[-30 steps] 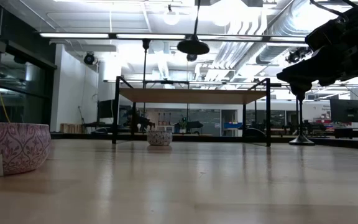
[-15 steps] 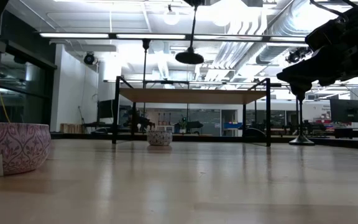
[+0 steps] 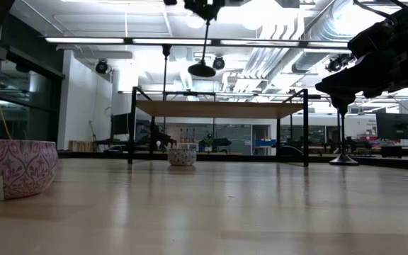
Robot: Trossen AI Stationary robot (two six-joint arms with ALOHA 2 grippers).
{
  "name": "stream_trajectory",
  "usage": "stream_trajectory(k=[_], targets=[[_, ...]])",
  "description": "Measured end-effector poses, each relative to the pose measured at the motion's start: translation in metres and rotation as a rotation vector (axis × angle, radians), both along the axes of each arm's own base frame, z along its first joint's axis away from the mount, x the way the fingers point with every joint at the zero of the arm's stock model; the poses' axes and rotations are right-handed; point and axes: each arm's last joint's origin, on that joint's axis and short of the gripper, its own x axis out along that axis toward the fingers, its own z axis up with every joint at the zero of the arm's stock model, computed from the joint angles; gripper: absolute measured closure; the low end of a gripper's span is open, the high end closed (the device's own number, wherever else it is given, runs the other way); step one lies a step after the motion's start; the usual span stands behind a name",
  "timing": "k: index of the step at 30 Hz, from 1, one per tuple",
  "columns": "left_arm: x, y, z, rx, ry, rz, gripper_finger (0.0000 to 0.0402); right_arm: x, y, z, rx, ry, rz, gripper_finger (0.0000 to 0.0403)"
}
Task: Pick & Place candle stick holders
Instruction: Put the bottom black candle holder on the shelf
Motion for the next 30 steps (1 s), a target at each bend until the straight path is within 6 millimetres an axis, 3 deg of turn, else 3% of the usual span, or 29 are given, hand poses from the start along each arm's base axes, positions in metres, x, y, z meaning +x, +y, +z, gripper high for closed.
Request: stream_trajectory(k=[15,30], targets=[[-0.021,0.057,-0.015,-0.092,-0.045,0.156,0.0287,0.000,0.000,0.000,0.000,0.000,0.000,0.0307],[-0.020,0.079,-0.023,-0.126,-0.049,0.177,0.0288,0.000,0.000,0.000,0.000,0.000,0.000,0.0307]])
